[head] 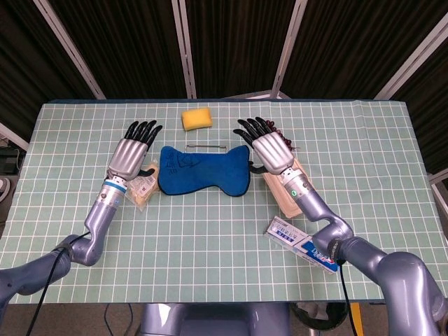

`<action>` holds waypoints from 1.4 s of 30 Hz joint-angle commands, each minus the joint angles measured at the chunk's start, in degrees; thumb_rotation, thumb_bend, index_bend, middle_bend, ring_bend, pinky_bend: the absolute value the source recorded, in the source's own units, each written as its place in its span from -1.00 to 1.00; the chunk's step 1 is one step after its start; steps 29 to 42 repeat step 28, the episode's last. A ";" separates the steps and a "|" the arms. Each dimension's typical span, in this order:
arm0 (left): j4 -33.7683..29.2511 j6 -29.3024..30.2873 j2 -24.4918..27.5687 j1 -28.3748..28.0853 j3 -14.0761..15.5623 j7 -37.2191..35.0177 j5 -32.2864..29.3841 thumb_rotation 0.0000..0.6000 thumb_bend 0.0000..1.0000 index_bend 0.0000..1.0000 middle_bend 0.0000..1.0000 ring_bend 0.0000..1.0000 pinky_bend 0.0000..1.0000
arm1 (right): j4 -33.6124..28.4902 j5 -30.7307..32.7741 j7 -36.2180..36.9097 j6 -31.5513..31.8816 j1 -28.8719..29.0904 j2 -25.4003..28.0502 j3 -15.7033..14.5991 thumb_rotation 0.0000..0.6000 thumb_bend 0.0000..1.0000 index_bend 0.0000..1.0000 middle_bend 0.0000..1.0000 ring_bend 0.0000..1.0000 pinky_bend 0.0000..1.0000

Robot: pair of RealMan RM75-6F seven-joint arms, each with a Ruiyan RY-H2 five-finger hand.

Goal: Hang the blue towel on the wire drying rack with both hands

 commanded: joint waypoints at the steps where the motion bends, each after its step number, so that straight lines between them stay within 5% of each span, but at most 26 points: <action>1: -3.72 1.74 3.00 2.30 0.70 -0.10 0.08 1.00 -0.73 -1.00 -1.00 -1.00 -1.00 | -5.93 -0.08 -3.11 3.03 -2.87 3.65 -0.56 1.00 -1.00 -0.82 -1.00 -1.00 -1.00; 9: -28.20 14.86 18.87 15.64 5.68 5.53 1.34 1.00 -0.73 -1.00 -1.00 -1.00 -1.00 | -28.77 -2.12 -10.53 20.02 -18.78 19.82 -5.57 1.00 -1.00 -0.86 -1.00 -1.00 -1.00; 16: -42.63 26.10 26.25 26.14 12.14 14.76 3.78 1.00 -0.73 -1.00 -1.00 -1.00 -1.00 | -39.40 -1.25 -14.55 30.57 -31.83 28.82 -10.24 1.00 -1.00 -1.00 -1.00 -1.00 -1.00; 26: -42.96 34.85 25.21 34.09 16.49 15.98 11.54 1.00 -0.73 -1.00 -1.00 -1.00 -1.00 | -40.81 -3.56 -18.20 40.08 -42.62 31.24 -12.94 1.00 -1.00 -1.00 -1.00 -1.00 -1.00; 42: -42.59 35.13 24.95 34.55 16.55 15.85 12.26 1.00 -0.73 -1.00 -1.00 -1.00 -1.00 | -40.62 -3.96 -18.65 40.27 -43.35 31.22 -13.09 1.00 -1.00 -1.00 -1.00 -1.00 -1.00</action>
